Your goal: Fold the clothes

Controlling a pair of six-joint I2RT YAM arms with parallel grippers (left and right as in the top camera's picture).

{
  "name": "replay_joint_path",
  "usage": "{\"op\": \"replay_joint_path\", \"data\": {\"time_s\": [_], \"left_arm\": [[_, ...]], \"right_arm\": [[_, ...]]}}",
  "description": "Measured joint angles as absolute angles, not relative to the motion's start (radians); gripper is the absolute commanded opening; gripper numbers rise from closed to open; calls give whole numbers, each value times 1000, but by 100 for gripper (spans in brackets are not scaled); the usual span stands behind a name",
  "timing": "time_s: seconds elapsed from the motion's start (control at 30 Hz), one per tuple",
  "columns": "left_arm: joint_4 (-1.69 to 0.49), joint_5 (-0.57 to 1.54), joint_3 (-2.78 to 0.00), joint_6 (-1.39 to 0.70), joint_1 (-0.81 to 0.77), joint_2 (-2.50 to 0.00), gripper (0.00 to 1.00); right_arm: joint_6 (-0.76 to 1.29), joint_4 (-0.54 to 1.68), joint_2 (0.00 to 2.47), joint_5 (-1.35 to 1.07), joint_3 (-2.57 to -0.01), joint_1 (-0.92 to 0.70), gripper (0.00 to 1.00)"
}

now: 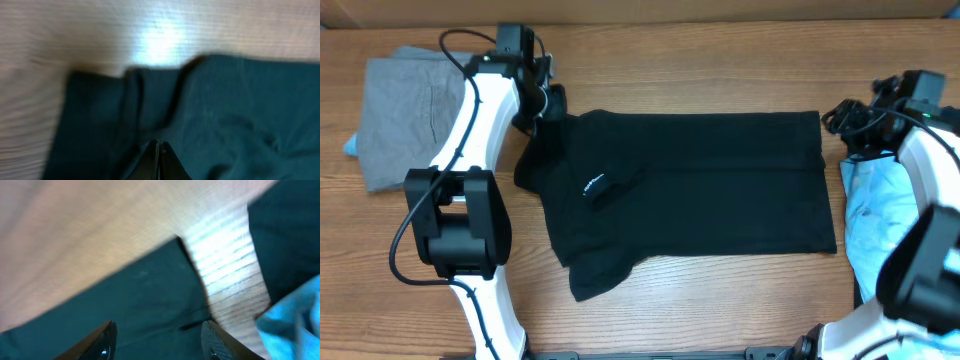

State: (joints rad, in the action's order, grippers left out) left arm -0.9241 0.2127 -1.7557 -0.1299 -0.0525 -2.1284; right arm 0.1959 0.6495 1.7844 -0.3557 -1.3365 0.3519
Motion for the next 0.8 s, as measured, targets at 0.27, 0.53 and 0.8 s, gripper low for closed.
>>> {"op": "replay_joint_path", "data": {"time_s": [0.27,0.53,0.8], "left_arm": [[-752,211,-1559,-115,-77,-2128,4],[-582,43,-1481,-140,-68,-2127,6],[-448,-72,-1480,-173,-56,-2127,10]], "right_arm": [[202,720,1626,-359,-1337,352,57],[208,796,1626,-361,-1337,338,57],[209,839,1626,-361,-1337,256,57]]}}
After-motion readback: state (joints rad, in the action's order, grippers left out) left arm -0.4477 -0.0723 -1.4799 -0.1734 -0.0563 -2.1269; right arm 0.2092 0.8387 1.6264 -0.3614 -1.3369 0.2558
